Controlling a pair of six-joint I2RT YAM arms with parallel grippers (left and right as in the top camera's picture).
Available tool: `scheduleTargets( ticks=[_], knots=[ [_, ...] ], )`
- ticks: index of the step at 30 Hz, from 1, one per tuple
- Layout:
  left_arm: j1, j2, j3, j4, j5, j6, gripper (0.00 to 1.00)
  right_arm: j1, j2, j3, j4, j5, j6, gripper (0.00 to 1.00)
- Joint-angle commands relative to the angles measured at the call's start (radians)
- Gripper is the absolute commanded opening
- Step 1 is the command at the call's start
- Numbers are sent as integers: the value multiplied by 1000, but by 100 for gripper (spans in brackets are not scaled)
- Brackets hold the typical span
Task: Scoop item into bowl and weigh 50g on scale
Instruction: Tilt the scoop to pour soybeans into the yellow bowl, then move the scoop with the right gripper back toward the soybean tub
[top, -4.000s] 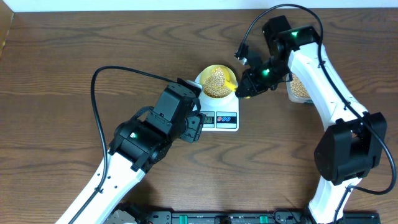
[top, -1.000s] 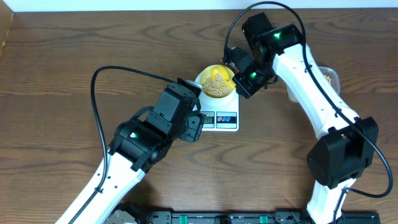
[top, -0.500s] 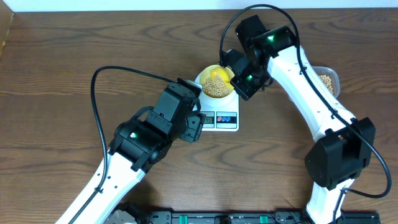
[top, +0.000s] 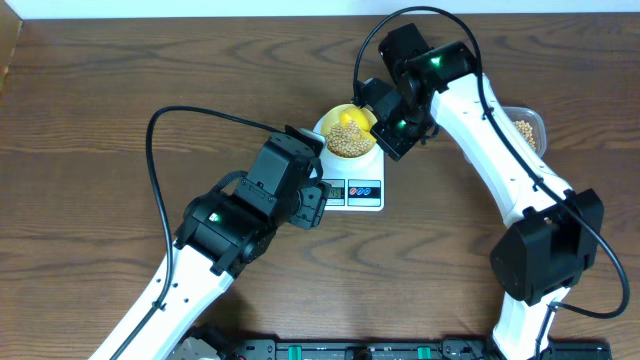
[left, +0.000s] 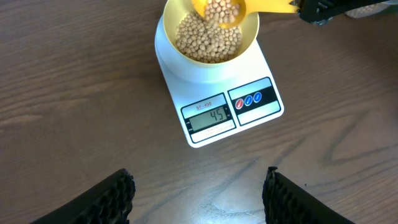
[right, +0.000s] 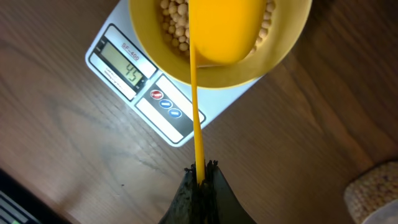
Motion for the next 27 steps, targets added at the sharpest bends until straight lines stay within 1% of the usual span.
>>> scheduleTargets(
  ticks=[1, 6, 16, 21, 27],
  knots=[
    [4, -8, 26, -2, -8, -5, 69, -14, -3, 23, 3, -86, 18, 1],
    [4, -8, 26, -2, -9, -5, 69, -50, -3, 23, 6, -178, 33, 1],
    [4, -8, 26, -2, -9, -5, 69, -94, -3, 23, -1, -190, 29, 1],
    [4, -8, 26, -2, -9, -5, 69, -95, -3, 23, -2, -253, 31, 1],
    [4, -8, 26, -2, -9, -5, 69, -128, -3, 23, -11, -345, 78, 1]
  ],
)
